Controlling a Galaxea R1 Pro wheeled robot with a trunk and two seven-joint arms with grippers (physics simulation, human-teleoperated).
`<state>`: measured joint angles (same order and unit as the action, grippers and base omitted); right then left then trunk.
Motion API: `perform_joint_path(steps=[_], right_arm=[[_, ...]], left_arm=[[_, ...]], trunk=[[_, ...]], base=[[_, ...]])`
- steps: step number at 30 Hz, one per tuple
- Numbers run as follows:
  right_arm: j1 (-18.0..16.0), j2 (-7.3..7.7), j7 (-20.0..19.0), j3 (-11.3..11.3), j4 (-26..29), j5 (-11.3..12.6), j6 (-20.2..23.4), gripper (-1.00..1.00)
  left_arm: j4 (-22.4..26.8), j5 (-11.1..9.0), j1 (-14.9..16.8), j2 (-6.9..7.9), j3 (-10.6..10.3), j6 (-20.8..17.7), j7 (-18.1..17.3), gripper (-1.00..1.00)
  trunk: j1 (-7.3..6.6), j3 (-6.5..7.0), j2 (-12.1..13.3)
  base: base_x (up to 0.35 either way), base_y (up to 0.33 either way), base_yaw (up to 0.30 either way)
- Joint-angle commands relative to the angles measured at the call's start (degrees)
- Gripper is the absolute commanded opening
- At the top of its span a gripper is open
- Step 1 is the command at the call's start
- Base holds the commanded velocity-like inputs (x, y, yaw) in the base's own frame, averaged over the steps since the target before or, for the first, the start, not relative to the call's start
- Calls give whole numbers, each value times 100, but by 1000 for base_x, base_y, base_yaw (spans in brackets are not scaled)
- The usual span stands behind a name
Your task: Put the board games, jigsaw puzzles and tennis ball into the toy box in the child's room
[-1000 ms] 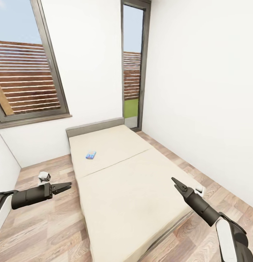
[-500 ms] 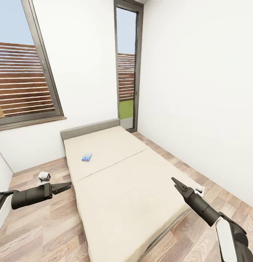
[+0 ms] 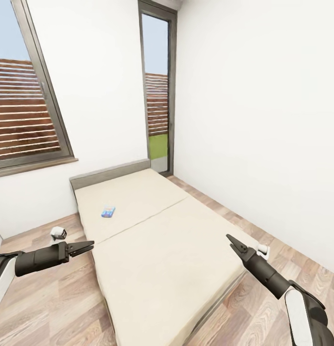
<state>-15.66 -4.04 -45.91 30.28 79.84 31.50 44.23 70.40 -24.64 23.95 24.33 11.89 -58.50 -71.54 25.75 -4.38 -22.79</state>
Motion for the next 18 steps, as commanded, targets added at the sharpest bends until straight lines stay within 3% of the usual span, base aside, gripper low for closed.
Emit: perform_joint_path(steps=[1, 10, 18], right_arm=[[-8, -5, -14, 13, 2, 5, 33, 100], [-8, -6, -15, 13, 4, 5, 33, 100], [-8, -3, -15, 13, -3, 5, 33, 100]], left_arm=[[0, -10, 5, 2, 2, -39, -9, 100], [0, -11, 5, 2, 1, -38, -9, 100], [0, -9, 5, 2, 4, -38, -9, 100]], trunk=[[4, -12, -13], [4, -6, -13], [4, 23, -13]], base=[[0, 25, -26], [0, 104, -23], [0, 146, -145]])
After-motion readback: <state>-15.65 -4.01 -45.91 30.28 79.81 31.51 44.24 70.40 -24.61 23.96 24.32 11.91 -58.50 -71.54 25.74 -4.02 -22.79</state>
